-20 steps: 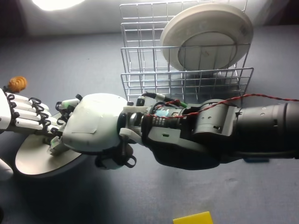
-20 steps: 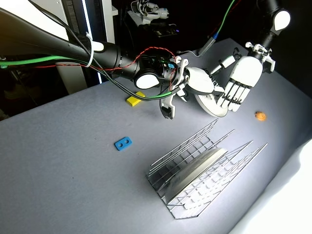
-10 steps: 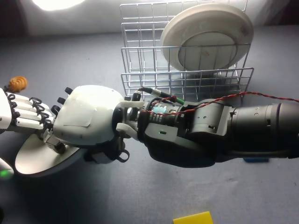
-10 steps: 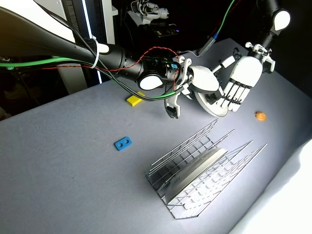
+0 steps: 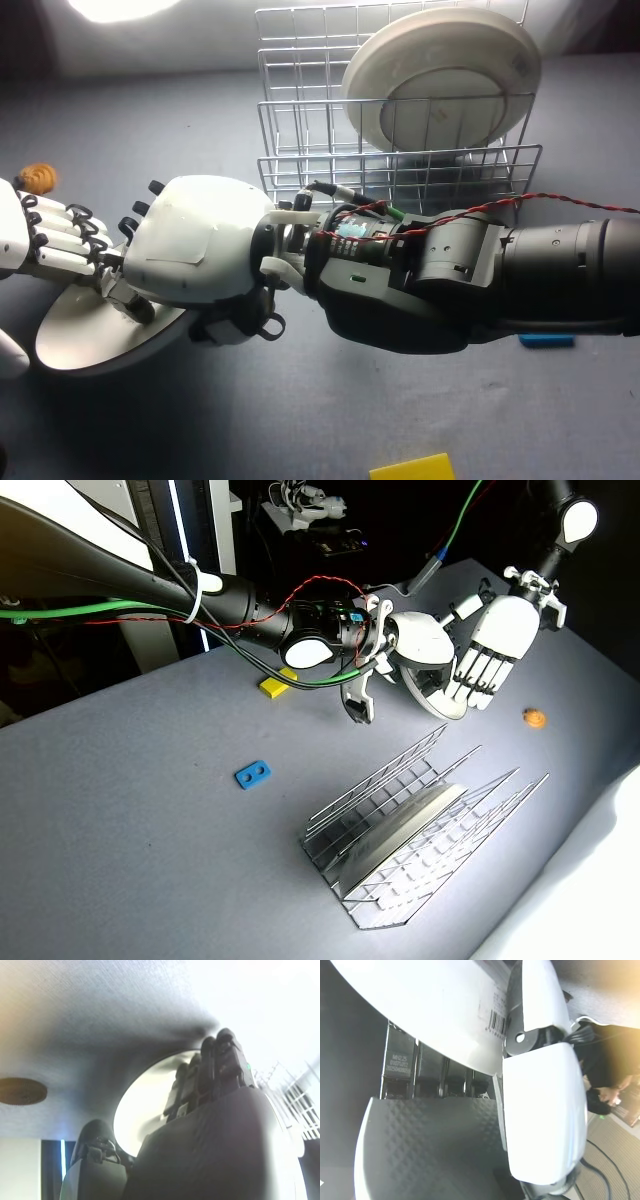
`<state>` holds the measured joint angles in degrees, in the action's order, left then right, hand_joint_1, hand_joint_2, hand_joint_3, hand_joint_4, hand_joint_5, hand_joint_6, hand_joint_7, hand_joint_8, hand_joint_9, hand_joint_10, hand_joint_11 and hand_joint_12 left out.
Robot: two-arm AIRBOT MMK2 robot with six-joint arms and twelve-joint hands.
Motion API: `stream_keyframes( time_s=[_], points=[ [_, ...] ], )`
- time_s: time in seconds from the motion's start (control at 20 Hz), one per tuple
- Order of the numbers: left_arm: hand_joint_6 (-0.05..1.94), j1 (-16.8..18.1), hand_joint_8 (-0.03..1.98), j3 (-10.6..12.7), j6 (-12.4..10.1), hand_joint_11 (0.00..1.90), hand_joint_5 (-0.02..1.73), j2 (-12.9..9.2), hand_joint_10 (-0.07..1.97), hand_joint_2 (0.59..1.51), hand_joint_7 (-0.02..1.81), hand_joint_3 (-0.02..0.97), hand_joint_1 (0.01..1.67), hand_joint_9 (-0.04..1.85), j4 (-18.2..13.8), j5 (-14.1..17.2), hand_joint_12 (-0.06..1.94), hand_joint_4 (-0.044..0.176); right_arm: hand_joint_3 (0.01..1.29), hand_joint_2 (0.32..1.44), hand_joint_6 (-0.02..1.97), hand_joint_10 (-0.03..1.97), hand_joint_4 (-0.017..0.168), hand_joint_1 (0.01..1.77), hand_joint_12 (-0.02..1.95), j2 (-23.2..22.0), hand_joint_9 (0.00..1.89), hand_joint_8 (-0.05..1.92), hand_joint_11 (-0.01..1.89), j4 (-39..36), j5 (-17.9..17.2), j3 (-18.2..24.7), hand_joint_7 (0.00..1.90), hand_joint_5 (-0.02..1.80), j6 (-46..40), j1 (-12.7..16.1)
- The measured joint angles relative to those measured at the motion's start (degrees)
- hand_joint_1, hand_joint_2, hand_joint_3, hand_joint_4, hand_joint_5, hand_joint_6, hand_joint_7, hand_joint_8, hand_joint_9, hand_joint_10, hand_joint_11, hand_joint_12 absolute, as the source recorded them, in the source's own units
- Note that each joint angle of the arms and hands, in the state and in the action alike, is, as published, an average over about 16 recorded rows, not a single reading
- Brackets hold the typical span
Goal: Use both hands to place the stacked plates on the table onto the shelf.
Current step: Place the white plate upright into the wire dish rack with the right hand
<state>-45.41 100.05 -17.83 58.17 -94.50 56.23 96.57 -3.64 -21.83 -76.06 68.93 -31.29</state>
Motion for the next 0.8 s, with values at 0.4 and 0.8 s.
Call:
stream_keyframes(
  time_s=[0.4, 0.8],
  points=[
    [0.02, 7.23, 0.00, -0.63, 0.09, 0.02, 0.05, -3.64, 0.01, 1.141, 0.02, 0.021, 0.01, 0.02, 0.62, -0.52, 0.01, 0.000, 0.01, 0.94, 0.87, 0.96, -0.002, 1.28, 1.05, -3.10, 1.07, 0.87, 1.00, 1.64, 1.35, 3.42, 0.95, 0.82, -0.01, 1.00],
    [0.02, 17.73, 0.00, -2.34, 0.07, 0.02, 0.06, -8.86, 0.01, 1.136, 0.03, 0.020, 0.01, 0.02, -0.76, -2.70, 0.01, -0.001, 0.01, 0.97, 0.95, 0.96, -0.005, 1.32, 1.06, -9.53, 1.07, 0.92, 0.97, 5.39, 3.85, 10.53, 0.98, 0.86, -0.03, 4.81]
  ],
)
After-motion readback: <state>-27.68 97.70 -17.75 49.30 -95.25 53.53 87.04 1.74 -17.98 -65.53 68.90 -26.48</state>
